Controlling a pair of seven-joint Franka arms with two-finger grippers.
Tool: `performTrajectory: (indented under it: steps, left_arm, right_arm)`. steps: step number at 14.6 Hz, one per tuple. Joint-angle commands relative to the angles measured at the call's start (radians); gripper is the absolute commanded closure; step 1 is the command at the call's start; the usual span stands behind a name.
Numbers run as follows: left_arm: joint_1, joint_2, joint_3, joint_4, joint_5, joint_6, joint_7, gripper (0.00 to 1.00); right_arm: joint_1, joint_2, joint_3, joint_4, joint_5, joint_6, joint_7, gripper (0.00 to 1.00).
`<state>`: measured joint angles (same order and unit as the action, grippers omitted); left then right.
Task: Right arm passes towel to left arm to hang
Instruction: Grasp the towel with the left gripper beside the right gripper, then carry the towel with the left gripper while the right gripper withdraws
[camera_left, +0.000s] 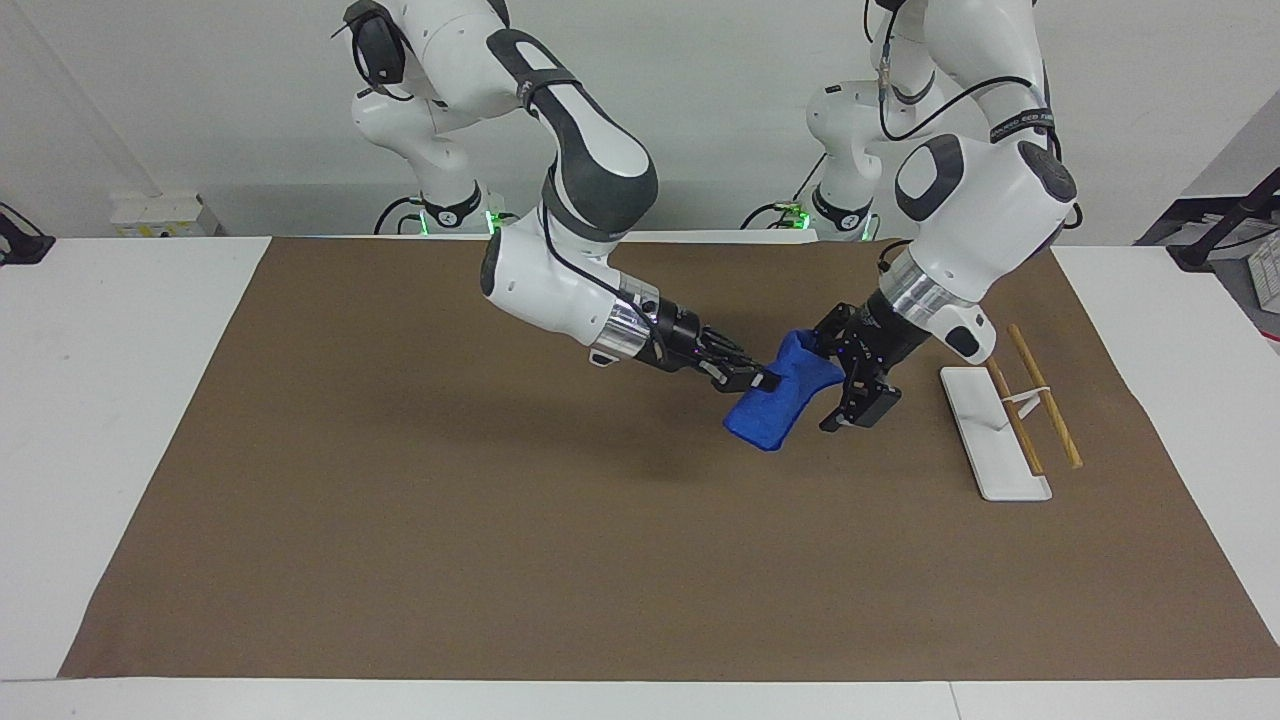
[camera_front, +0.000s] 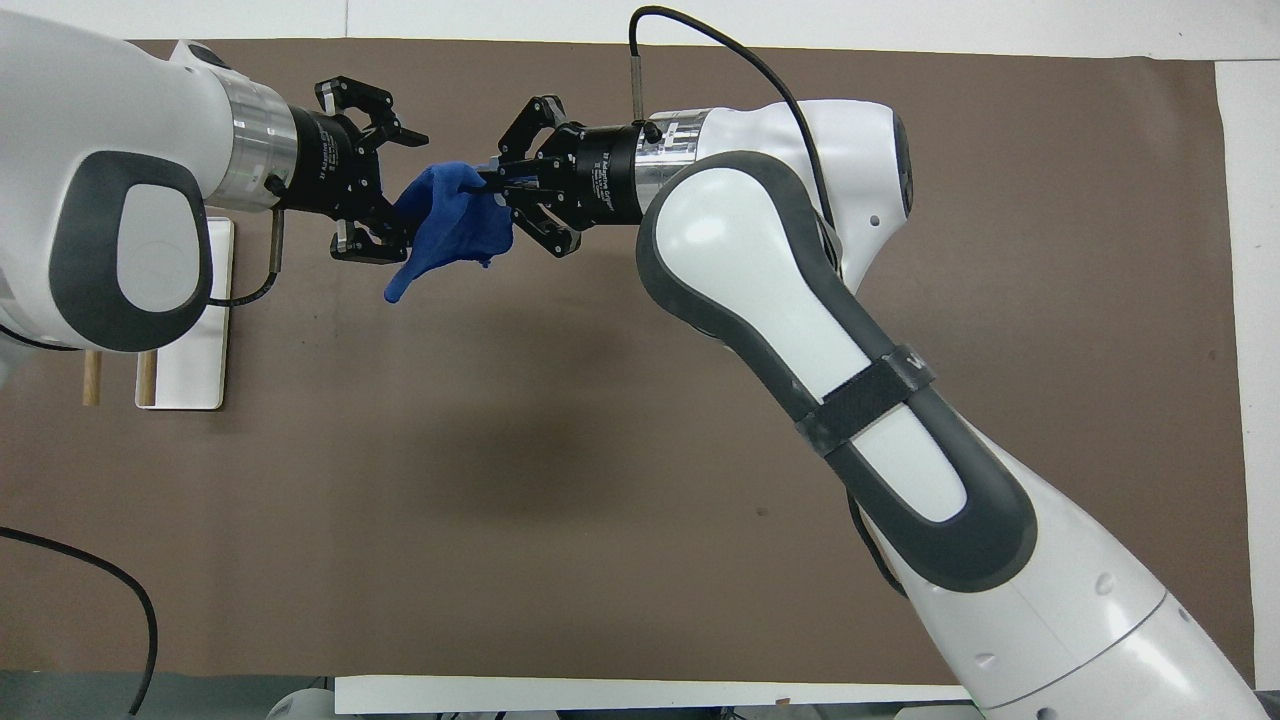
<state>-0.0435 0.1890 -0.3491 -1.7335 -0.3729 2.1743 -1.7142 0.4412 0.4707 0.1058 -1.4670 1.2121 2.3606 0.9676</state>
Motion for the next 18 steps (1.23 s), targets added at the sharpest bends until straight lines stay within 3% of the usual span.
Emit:
performTrajectory:
  steps: [1,4,6,8,13,15,16,17,18]
  left_arm:
    - [-0.009,-0.005,0.001,-0.020,-0.008,0.036,0.001,0.50]
    - [-0.007,-0.003,0.001,-0.017,0.000,0.038,0.005,0.80]
    - [-0.006,-0.002,0.001,-0.014,0.003,0.039,0.007,0.92]
    - [-0.006,0.009,0.004,-0.009,0.003,0.041,0.017,0.97]
    - [0.008,0.027,0.012,0.037,0.011,0.041,0.028,0.99]
    - [0.013,0.038,0.006,0.061,0.083,0.042,0.021,1.00]
    - [0.023,0.038,0.002,0.061,0.103,0.042,0.031,1.00]
    - [0.037,0.038,0.002,0.063,0.106,0.044,0.033,1.00]
    - [0.054,0.038,0.001,0.064,0.106,0.044,0.033,1.00]
  right_arm:
    - [0.002,-0.023,-0.002,-0.026,0.021,0.014,0.005,1.00]
    - [0.004,-0.023,-0.002,-0.026,0.021,0.014,0.005,1.00]
    - [0.004,-0.023,-0.002,-0.026,0.021,0.014,0.005,1.00]
    - [0.004,-0.023,-0.002,-0.024,0.021,0.014,0.005,1.00]
    - [0.004,-0.023,-0.002,-0.024,0.021,0.016,0.005,0.96]
    - [0.004,-0.023,-0.002,-0.024,0.021,0.016,0.005,0.96]
    - [0.004,-0.023,-0.002,-0.024,0.021,0.016,0.005,0.92]
    - [0.004,-0.023,-0.002,-0.024,0.021,0.016,0.002,0.79]
    - [0.004,-0.023,-0.002,-0.024,0.017,0.014,-0.004,0.46]
